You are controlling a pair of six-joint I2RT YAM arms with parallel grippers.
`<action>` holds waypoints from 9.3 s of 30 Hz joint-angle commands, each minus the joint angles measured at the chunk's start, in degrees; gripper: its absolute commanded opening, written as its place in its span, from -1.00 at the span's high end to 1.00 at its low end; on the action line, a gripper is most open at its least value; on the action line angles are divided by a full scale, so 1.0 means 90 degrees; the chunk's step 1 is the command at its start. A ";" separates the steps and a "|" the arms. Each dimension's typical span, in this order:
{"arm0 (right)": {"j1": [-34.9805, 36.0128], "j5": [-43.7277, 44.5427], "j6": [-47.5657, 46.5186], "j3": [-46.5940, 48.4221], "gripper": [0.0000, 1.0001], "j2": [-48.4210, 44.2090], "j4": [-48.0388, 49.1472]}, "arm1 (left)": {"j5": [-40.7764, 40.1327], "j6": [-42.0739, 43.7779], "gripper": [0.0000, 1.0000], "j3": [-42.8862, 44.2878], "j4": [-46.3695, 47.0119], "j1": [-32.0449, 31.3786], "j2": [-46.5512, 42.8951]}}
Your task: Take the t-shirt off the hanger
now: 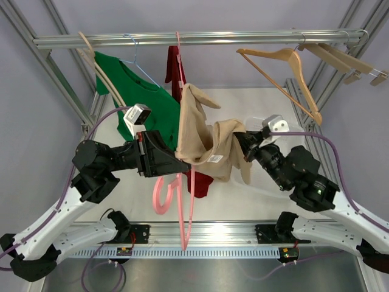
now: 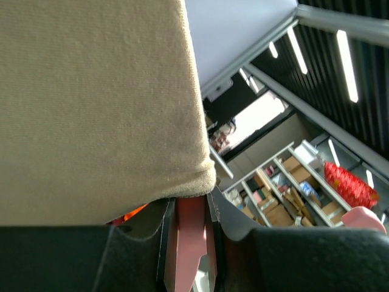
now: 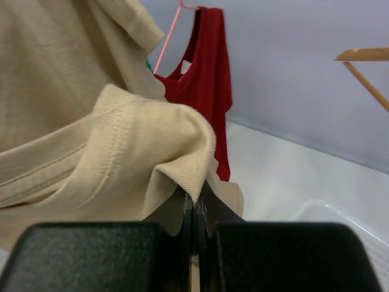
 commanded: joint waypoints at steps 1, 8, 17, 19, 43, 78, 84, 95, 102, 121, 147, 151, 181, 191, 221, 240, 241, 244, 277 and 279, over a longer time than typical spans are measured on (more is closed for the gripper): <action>-0.0612 -0.2370 0.0091 -0.0007 1.00 0.0395 0.0401 | 0.0762 0.0456 1.00 -0.0253 -0.0468 -0.0072 -0.0513; -0.0916 -0.4110 0.0308 -0.0386 0.90 0.0924 0.1514 | 0.1669 0.0338 1.00 -0.0859 -0.0625 -0.0092 -0.1013; -0.1591 -0.6774 0.1167 -0.0573 -0.65 0.1763 0.2345 | 0.1944 0.0553 1.00 -0.0986 -0.1044 -0.0092 -0.1335; -0.1591 -0.7050 0.1255 -0.0602 -0.73 0.1958 0.2530 | 0.1964 0.0621 1.00 -0.0928 -0.1044 -0.0092 -0.1306; -0.1708 -0.7418 0.2340 -0.0788 1.00 0.2283 0.4008 | 0.1602 0.1266 1.00 -0.0429 -0.1699 -0.0121 -0.1228; -0.3679 -0.0958 -0.0903 0.6751 1.00 0.3434 -0.1053 | 0.1047 0.2350 1.00 -0.0303 -0.3584 -0.0121 -0.1278; -0.3915 -0.0967 -0.0893 0.7646 1.00 0.3560 -0.1355 | 0.0714 0.2360 1.00 0.0185 -0.3584 -0.0121 -0.0818; -0.3925 -0.0733 -0.1410 0.9093 1.00 0.3950 -0.1677 | 0.0567 0.2271 1.00 0.0293 -0.3242 -0.0121 -0.0271; -0.3915 -0.0596 -0.1324 0.6776 1.00 0.3241 -0.1055 | 0.0538 0.2165 1.00 0.0303 -0.2911 -0.0121 -0.0086; -0.3925 0.0332 0.0427 0.1737 1.00 0.0325 -0.0172 | 0.0567 0.1734 1.00 0.0176 -0.2168 -0.0121 0.0559; -0.3925 0.0155 0.1016 0.1237 1.00 0.0634 0.0031 | 0.0489 0.1442 1.00 -0.0107 -0.1631 -0.0121 0.0559; -0.3925 0.0613 0.2268 -0.0961 1.00 -0.0247 -0.0066 | 0.0392 0.1130 1.00 -0.0020 -0.1183 -0.0121 0.0735; -0.3915 -0.4342 0.3180 -0.0505 -0.79 -0.1996 -0.1982 | -0.0985 0.0328 1.00 0.2616 0.0030 0.0445 0.3770; -0.3906 -0.5645 0.2740 0.0325 -0.65 -0.1409 -0.1562 | -0.1688 -0.0120 1.00 0.4306 -0.0176 0.0806 0.5381; -0.1308 -0.0128 0.2328 0.1194 1.00 0.0192 -0.3698 | -0.1161 -0.0680 -0.04 0.2893 0.0881 0.0875 0.5082; -0.2068 -0.0888 0.1900 0.2776 1.00 0.2163 -0.3661 | -0.4260 0.4506 -0.98 0.1691 -0.3816 -0.1037 0.0903; -0.2244 -0.1131 0.1881 0.2902 1.00 0.2329 -0.3612 | -0.4557 0.4808 -0.98 0.1341 -0.4108 -0.1165 0.0688; -0.2674 -0.1338 0.1763 0.3195 1.00 0.2642 -0.3563 | -0.5496 0.5209 -0.98 0.0687 -0.4684 -0.1537 -0.0103; -0.3466 -0.1661 0.1734 0.3138 -0.14 0.2985 -0.3045 | -0.6005 0.5602 -0.98 -0.1885 -0.5742 -0.1606 -0.2585; -0.3466 -0.1641 0.1705 0.3147 -0.45 0.2771 -0.3084 | -0.6015 0.5602 -0.98 -0.1885 -0.5742 -0.1606 -0.2566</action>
